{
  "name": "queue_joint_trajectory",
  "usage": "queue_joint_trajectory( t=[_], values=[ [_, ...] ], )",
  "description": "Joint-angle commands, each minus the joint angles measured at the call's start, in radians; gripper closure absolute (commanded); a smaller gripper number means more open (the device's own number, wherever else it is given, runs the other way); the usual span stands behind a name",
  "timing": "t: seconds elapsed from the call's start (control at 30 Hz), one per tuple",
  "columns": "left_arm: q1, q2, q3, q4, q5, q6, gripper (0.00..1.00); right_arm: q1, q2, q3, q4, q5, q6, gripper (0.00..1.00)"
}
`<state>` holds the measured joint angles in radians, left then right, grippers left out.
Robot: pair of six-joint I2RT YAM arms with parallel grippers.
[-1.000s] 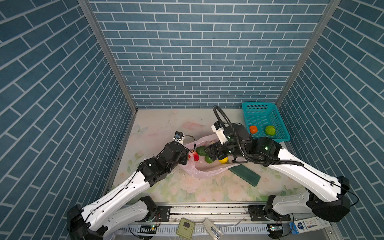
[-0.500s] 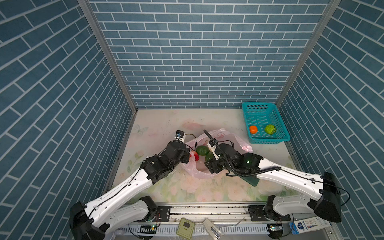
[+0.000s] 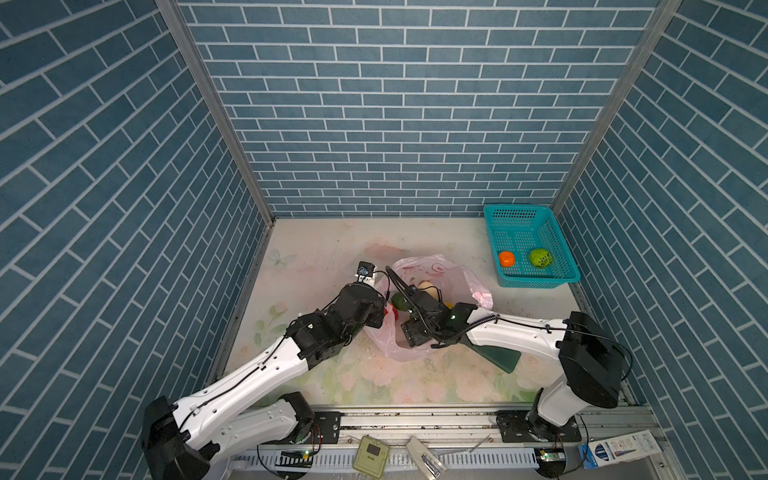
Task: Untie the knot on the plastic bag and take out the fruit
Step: 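Move the right gripper back into the bag above the remaining fruit, then lower the right gripper onto the dark green lime and close it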
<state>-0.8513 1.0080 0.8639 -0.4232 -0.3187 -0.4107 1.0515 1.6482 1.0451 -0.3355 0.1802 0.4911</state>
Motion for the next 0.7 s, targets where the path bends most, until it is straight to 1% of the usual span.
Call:
queue_joint_trajectory(
  t=[0.0,0.23,0.3,0.5,0.57,0.67],
  values=[
    [-0.022,-0.019,-0.029,-0.055,-0.030,-0.009,1.00,-0.020,0.023,0.056,0.039,0.031,0.094,0.18],
    [-0.065,-0.010,-0.008,-0.183,-0.072,-0.010,1.00,-0.070,0.053,0.011,0.146,0.094,0.272,0.10],
    [-0.079,-0.001,-0.008,-0.191,-0.075,-0.018,1.00,-0.074,0.055,-0.001,0.155,0.072,0.307,0.09],
    [-0.111,0.000,-0.039,-0.189,-0.090,-0.061,1.00,-0.056,0.015,-0.073,0.121,-0.043,0.339,0.09],
    [-0.111,-0.003,-0.058,-0.186,-0.105,-0.071,1.00,-0.050,0.014,-0.087,0.100,-0.090,0.327,0.10],
    [-0.111,-0.008,-0.079,-0.166,-0.114,-0.075,1.00,-0.011,-0.018,-0.129,0.106,-0.090,0.274,0.10]
  ],
)
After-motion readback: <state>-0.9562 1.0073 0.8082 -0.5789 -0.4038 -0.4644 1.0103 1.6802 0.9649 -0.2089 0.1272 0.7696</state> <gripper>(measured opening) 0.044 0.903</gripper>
